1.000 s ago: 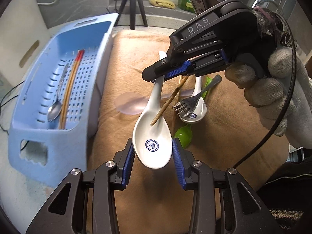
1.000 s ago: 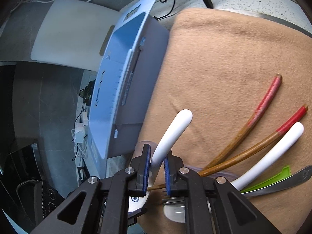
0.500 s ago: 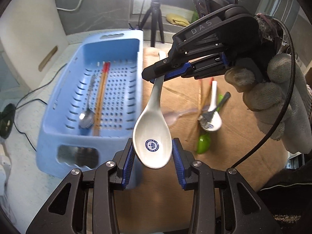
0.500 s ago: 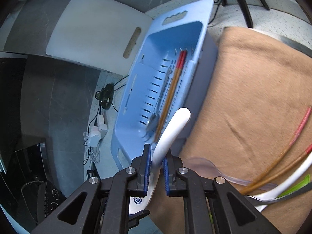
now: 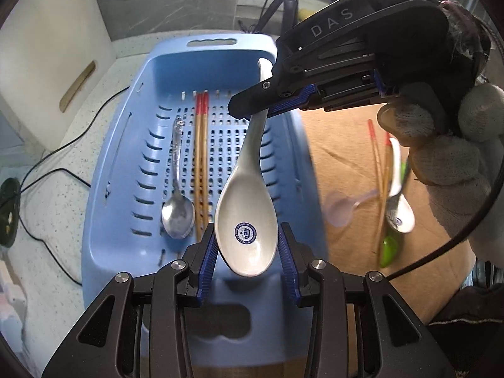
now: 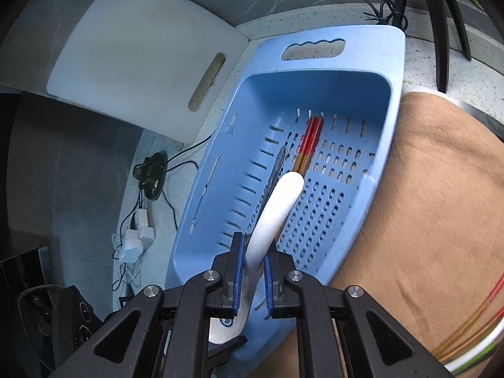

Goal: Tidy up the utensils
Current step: 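Lift the white ceramic spoon with the left gripper over the basket, then open the left gripper to drop the white spoon into the basket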

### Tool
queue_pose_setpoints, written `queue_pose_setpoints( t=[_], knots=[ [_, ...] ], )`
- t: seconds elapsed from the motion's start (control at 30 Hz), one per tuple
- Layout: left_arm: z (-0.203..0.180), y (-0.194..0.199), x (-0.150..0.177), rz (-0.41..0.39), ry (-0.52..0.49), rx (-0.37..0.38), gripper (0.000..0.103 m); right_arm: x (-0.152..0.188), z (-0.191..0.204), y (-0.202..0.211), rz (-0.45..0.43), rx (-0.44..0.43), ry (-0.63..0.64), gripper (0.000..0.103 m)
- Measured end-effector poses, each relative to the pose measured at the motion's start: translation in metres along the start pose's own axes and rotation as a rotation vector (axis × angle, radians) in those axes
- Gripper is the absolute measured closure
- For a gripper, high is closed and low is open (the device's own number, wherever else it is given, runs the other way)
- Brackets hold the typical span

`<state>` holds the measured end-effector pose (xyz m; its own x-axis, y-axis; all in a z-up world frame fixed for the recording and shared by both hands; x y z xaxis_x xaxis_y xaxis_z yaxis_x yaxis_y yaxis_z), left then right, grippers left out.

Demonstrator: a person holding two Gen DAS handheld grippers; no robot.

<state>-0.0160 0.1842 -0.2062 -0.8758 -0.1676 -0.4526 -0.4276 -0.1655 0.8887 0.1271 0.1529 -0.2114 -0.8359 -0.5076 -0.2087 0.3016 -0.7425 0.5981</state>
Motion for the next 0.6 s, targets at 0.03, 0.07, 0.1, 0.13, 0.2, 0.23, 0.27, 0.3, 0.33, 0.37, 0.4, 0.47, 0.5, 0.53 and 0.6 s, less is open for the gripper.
queue_pose_setpoints(
  t=[0.03,0.07,0.1,0.13,0.2,0.23,0.27,0.3,0.33,0.37,0.4,0.47,0.5,0.53,0.6],
  knots=[
    [0.001,-0.003,-0.002,0.009,0.000,0.001,0.067,-0.003,-0.002,-0.002,0.000,0.005,-0.007,0.092],
    [0.002,-0.007,-0.004,0.018,-0.005,-0.002,0.067,-0.005,-0.003,-0.004,0.000,0.009,-0.011,0.092],
    [0.002,-0.009,-0.006,0.024,-0.009,-0.004,0.067,-0.008,-0.005,-0.007,0.002,0.015,-0.015,0.092],
    [0.002,-0.012,-0.007,0.032,-0.015,-0.003,0.067,-0.009,-0.007,-0.009,0.003,0.020,-0.018,0.092],
    [0.001,-0.016,-0.008,0.046,-0.026,-0.005,0.067,-0.013,-0.010,-0.014,0.008,0.034,-0.021,0.092],
    [0.001,-0.017,-0.009,0.048,-0.026,-0.007,0.067,-0.014,-0.010,-0.016,0.008,0.037,-0.023,0.092],
    [0.001,-0.018,-0.009,0.050,-0.025,-0.004,0.067,-0.015,-0.012,-0.017,0.008,0.042,-0.026,0.091],
    [0.002,-0.018,-0.010,0.051,-0.021,-0.001,0.067,-0.015,-0.012,-0.017,0.007,0.043,-0.025,0.091],
    [0.003,-0.018,-0.010,0.050,-0.017,0.000,0.067,-0.016,-0.011,-0.017,0.005,0.043,-0.021,0.091],
    [0.004,-0.018,-0.011,0.048,-0.017,0.002,0.067,-0.017,-0.011,-0.018,0.005,0.046,-0.018,0.091],
    [0.003,-0.018,-0.011,0.047,-0.019,0.001,0.067,-0.017,-0.010,-0.018,0.007,0.051,-0.014,0.090],
    [0.004,-0.020,-0.013,0.046,-0.022,-0.003,0.067,-0.018,-0.010,-0.018,0.008,0.053,-0.009,0.090],
    [0.004,-0.020,-0.013,0.047,-0.023,-0.006,0.067,-0.017,-0.010,-0.018,0.008,0.056,-0.007,0.090],
    [0.004,-0.020,-0.013,0.048,-0.021,-0.011,0.067,-0.017,-0.010,-0.018,0.008,0.058,-0.007,0.090],
    [0.005,-0.022,-0.015,0.052,-0.012,-0.013,0.067,-0.017,-0.009,-0.017,0.010,0.057,-0.002,0.088]
  ],
)
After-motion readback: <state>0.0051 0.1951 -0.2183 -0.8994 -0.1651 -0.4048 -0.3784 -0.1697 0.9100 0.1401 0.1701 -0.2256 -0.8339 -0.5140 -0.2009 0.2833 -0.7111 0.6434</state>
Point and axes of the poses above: each gripper's, at about its wrist camera, not at the fingertips, and y roughly against the way its jaws point, z to its left, x to its underside, the point moved 3 cm from there along -y, roughly the way its jaws point, and after that the axes turned 14 degrees about -x, right-handed, at the moved point
